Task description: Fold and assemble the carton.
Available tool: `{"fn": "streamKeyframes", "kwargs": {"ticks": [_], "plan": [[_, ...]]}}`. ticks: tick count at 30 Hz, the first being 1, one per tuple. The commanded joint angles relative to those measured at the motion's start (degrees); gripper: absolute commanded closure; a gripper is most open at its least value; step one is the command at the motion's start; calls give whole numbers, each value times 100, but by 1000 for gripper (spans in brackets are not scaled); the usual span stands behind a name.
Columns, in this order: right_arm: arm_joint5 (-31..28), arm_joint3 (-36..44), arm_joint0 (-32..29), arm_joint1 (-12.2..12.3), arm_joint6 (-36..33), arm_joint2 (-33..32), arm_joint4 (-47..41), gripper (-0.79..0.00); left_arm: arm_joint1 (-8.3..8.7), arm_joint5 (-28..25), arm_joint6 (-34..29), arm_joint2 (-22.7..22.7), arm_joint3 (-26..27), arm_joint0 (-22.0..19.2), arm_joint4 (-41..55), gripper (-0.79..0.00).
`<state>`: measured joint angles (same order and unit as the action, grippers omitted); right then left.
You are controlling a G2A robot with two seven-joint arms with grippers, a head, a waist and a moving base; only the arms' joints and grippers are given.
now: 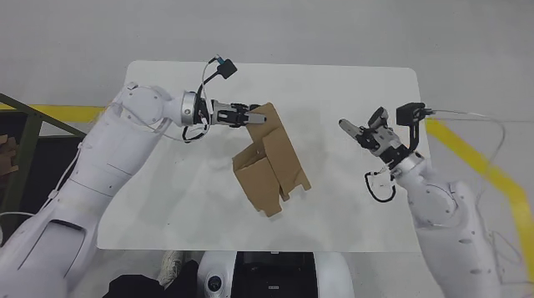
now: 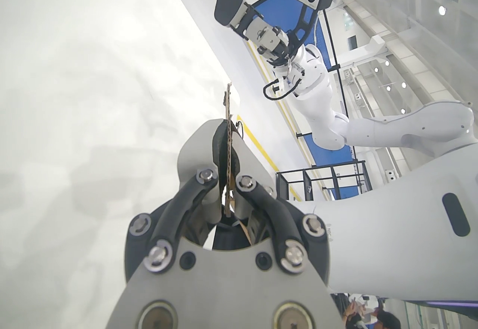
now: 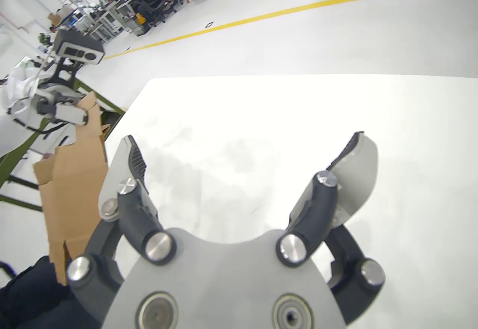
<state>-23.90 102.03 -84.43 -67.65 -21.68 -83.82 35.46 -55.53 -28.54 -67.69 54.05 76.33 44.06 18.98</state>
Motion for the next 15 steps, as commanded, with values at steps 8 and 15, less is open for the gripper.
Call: {"fn": "streamKeyframes", "kwargs": {"ticks": [8,15], "plan": [[-478,-268,293,51,-1407,266,-1407,-785,-161,-132,-672,-305,-593,-384,607,0],[-516,-654,757,94,-2796,596,-2866,-785,-346,-29,-777,-734,-824,-684,833,0]]}}
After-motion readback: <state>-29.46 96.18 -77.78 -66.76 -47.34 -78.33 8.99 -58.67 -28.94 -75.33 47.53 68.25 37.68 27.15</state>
